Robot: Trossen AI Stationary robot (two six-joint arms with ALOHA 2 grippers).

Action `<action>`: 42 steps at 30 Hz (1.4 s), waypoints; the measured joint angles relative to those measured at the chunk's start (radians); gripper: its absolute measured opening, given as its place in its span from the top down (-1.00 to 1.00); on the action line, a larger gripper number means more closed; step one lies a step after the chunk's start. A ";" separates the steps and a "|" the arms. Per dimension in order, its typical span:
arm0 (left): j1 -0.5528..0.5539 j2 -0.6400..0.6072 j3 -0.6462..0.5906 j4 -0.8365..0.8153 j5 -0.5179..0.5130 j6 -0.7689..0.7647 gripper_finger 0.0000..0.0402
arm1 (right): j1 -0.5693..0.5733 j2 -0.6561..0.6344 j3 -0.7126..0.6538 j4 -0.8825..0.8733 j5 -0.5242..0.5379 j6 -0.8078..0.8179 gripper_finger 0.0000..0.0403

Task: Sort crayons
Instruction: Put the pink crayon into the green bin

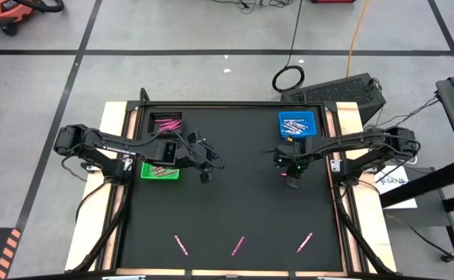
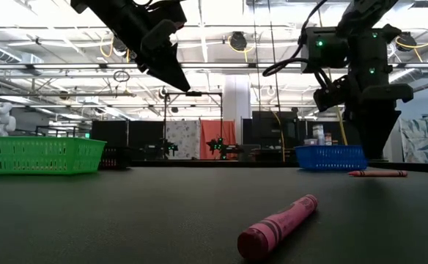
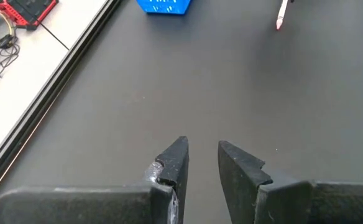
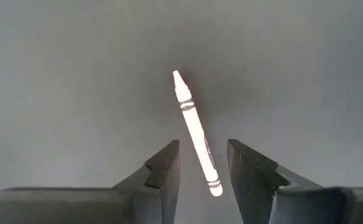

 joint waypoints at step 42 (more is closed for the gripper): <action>0.000 0.000 0.000 -0.001 0.000 0.003 0.55 | -0.001 0.004 -0.169 0.195 -0.035 0.071 0.96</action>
